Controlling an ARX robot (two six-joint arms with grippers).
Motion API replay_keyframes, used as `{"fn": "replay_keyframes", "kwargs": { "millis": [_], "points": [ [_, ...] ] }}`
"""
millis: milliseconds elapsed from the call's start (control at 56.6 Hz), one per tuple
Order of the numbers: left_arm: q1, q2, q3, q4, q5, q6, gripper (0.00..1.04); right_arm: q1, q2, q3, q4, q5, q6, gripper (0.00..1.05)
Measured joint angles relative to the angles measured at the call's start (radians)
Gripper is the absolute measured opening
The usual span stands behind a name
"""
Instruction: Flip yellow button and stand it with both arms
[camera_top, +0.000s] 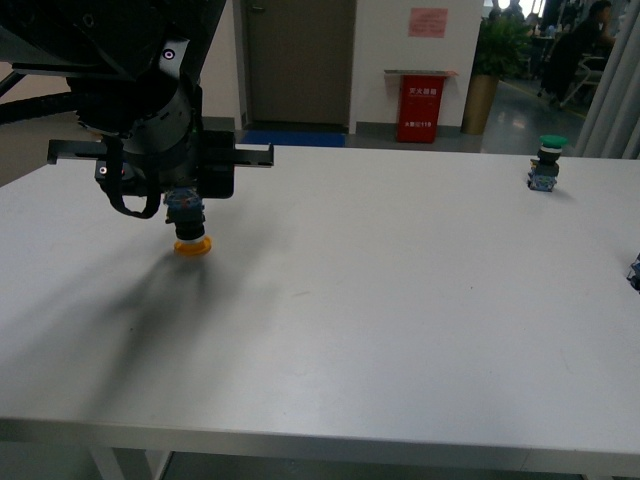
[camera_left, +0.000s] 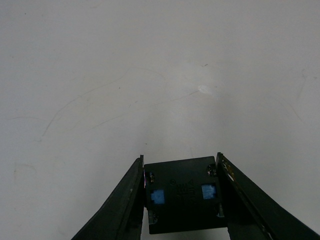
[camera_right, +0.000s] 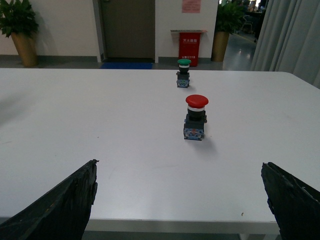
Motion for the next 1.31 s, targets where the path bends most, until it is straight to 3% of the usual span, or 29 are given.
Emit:
{"fn": "replay_keyframes", "kwargs": {
  "millis": [177,336,636,795,1149,1308],
  "points": [
    [0.000,-0.001,-0.001,0.028,0.023,0.000,0.37,0.000,0.000,0.000,0.000,0.000,0.000,0.98],
    [0.001,-0.051,-0.041,0.130,0.189,-0.050,0.37,0.000,0.000,0.000,0.000,0.000,0.000,0.98],
    [0.039,-0.297,-0.129,0.347,0.706,-0.290,0.37,0.000,0.000,0.000,0.000,0.000,0.000,0.98],
    [0.058,-0.336,-0.244,0.644,1.030,-0.536,0.37,0.000,0.000,0.000,0.000,0.000,0.000,0.98],
    [0.019,-0.160,-0.284,1.027,1.195,-0.821,0.36,0.000,0.000,0.000,0.000,0.000,0.000,0.98],
    [-0.014,-0.092,-0.249,1.141,1.199,-0.929,0.36,0.000,0.000,0.000,0.000,0.000,0.000,0.98]
  ]
}}
